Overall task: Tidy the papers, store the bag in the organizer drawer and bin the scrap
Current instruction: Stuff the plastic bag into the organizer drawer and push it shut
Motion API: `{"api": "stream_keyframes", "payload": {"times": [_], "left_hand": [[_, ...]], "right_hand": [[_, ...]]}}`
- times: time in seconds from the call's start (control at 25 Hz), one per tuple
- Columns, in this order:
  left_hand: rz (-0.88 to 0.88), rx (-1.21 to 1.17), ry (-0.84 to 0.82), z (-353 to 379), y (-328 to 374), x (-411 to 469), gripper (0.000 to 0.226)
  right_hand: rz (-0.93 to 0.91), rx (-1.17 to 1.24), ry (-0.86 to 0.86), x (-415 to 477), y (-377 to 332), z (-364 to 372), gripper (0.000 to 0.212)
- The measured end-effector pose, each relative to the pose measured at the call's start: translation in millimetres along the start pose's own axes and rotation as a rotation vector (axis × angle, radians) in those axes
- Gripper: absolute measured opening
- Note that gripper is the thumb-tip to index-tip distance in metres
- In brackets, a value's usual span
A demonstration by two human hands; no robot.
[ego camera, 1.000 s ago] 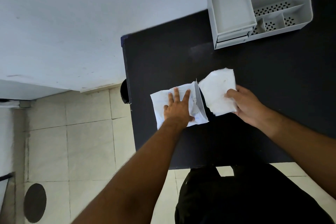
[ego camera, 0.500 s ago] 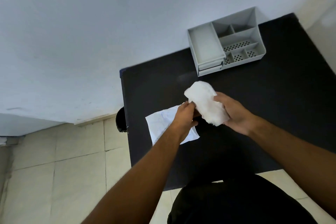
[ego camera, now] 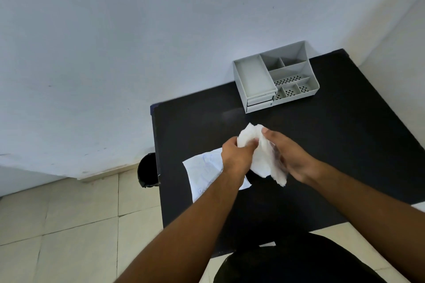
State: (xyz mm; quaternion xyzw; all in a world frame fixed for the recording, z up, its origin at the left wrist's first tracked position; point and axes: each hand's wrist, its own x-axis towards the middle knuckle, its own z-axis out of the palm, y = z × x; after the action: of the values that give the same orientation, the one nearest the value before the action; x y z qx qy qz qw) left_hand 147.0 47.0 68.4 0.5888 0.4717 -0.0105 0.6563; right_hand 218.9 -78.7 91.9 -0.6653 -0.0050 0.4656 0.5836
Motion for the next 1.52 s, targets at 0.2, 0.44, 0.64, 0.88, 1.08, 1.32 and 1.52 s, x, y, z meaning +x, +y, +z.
{"api": "stream_keyframes", "payload": {"times": [0.2,0.44,0.64,0.88,1.08,1.32,1.52], "left_hand": [[-0.040,-0.043,0.012,-3.8,-7.6,-2.5,0.029],[-0.136,-0.189,-0.028,-3.2,0.6,-2.6,0.045],[-0.229,-0.376,-0.131,20.3,12.1,-7.1,0.045],[-0.246,-0.569,-0.125,56.2,-6.8,-6.2,0.056],[-0.058,-0.288,0.217,67.0,-9.1,-0.2,0.035],[-0.043,-0.500,0.075,64.7,6.8,2.1,0.052],[-0.270,-0.623,-0.016,46.8,12.3,15.4,0.070]], "right_hand": [[0.151,0.191,0.042,-2.1,8.7,-6.7,0.051],[0.294,0.307,-0.119,1.8,-7.6,-52.7,0.064],[0.254,0.104,-0.034,18.2,-14.1,-89.5,0.043],[0.274,0.195,-0.067,30.1,-10.3,-115.1,0.026],[0.248,0.201,-0.069,33.3,-6.9,-123.6,0.026],[0.178,0.218,-0.008,42.1,-9.4,-118.4,0.023],[0.217,0.241,-0.107,40.9,-10.3,-109.2,0.034]]}}
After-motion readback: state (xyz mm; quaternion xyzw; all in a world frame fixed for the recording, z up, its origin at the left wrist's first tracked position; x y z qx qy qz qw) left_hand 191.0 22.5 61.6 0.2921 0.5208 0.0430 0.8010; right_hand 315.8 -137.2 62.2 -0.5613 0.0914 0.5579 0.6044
